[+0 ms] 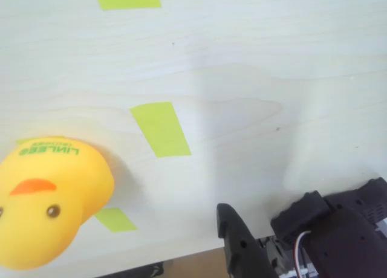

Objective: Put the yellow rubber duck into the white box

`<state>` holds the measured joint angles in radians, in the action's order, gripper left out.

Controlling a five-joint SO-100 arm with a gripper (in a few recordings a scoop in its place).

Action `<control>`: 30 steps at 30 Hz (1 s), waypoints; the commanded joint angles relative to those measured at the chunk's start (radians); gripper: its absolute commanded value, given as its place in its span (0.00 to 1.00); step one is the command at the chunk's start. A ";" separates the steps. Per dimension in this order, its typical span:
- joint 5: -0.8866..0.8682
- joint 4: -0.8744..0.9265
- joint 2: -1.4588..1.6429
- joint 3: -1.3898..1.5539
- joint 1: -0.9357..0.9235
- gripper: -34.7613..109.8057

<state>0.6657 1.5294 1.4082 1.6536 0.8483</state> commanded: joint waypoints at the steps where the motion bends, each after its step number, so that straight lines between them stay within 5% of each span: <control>1: -0.012 -0.003 0.002 -0.091 0.038 0.67; 30: -0.061 -0.100 -0.084 -0.037 0.086 0.66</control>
<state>0.6013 1.4327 1.3023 1.6521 0.9281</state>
